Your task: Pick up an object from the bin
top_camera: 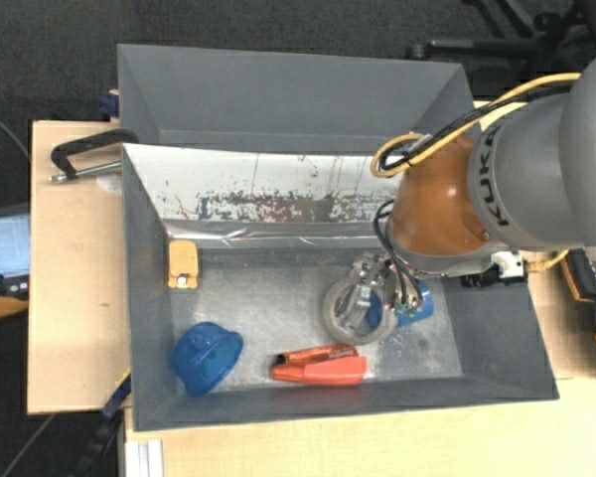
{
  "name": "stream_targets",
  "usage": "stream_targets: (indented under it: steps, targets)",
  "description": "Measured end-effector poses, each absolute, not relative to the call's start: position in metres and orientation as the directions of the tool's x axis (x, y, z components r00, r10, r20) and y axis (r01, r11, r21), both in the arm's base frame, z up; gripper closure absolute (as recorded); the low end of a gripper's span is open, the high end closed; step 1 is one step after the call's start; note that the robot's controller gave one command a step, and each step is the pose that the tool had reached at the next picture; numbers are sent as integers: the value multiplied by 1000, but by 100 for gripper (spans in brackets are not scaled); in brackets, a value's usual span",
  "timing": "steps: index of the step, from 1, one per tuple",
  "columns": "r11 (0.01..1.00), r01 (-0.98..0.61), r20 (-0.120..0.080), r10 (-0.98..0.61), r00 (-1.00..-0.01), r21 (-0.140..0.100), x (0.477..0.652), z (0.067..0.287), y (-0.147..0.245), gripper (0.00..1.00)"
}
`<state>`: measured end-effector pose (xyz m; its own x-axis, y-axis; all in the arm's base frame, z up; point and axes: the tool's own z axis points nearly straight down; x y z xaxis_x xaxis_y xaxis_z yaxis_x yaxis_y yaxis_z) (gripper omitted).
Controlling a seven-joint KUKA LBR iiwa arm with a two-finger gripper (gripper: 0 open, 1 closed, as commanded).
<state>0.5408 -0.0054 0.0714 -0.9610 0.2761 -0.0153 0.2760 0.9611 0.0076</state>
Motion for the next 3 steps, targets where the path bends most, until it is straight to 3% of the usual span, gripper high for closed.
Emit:
stream_targets:
  steps: [1,2,3]
  targets:
    - [960,279,-14,279,-960,8,540,93,-14,100]
    - [955,297,-15,297,-955,9,527,111,-25,100]
    - [955,296,-17,297,-955,10,545,117,-20,100]
